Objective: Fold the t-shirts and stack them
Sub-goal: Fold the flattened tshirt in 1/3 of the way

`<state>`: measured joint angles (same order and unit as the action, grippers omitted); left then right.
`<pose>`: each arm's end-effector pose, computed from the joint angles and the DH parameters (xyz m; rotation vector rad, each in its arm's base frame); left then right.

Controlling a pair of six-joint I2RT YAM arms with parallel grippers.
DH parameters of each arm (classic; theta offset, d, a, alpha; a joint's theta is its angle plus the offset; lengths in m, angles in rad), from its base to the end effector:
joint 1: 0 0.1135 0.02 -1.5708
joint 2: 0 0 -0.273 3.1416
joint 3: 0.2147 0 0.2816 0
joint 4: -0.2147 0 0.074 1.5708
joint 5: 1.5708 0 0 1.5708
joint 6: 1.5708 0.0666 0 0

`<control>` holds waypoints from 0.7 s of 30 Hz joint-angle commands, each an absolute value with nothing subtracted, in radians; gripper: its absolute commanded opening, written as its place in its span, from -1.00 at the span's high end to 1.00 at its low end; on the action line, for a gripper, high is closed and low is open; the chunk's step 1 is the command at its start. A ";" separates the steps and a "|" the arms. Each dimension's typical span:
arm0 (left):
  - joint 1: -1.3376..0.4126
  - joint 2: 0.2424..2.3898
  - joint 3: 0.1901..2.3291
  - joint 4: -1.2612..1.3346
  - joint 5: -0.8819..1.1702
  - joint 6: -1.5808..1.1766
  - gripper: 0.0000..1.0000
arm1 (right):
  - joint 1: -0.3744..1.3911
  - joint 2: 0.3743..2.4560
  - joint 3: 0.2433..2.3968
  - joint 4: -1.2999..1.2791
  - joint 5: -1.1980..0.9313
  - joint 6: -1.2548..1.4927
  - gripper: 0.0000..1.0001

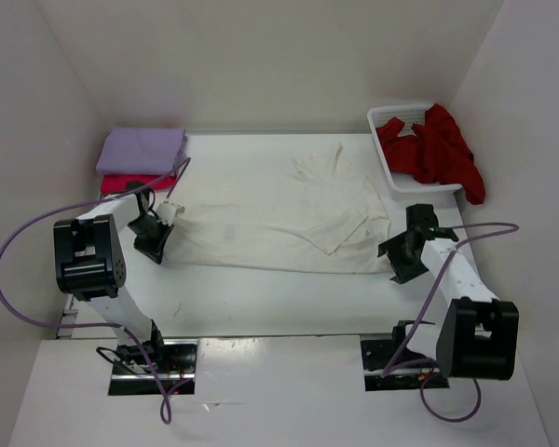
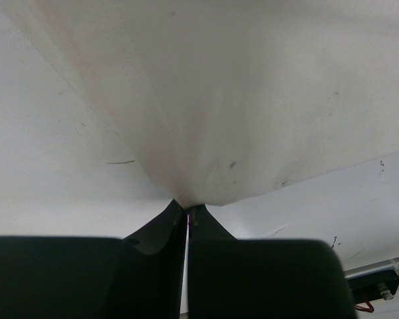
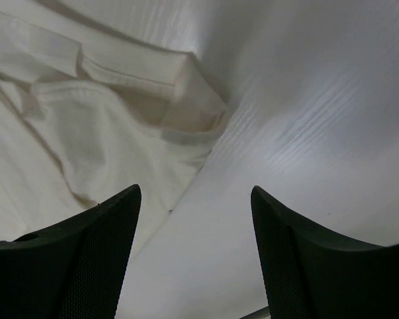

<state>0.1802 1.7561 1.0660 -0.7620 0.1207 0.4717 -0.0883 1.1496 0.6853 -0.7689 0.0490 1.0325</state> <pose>0.3332 0.0526 0.1138 0.4447 2.9553 -0.1142 0.2266 -0.0233 0.1605 1.5061 2.3779 0.1567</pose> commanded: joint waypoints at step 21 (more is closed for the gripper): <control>0.205 1.686 1.019 -0.989 0.158 0.635 1.00 | -0.014 1.300 0.791 -0.831 0.133 1.014 1.00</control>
<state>0.1867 1.7416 1.0393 -0.8585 0.1585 0.5579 -0.0807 1.4017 0.7280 -0.7147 0.0776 0.9977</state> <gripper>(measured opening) 0.008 0.006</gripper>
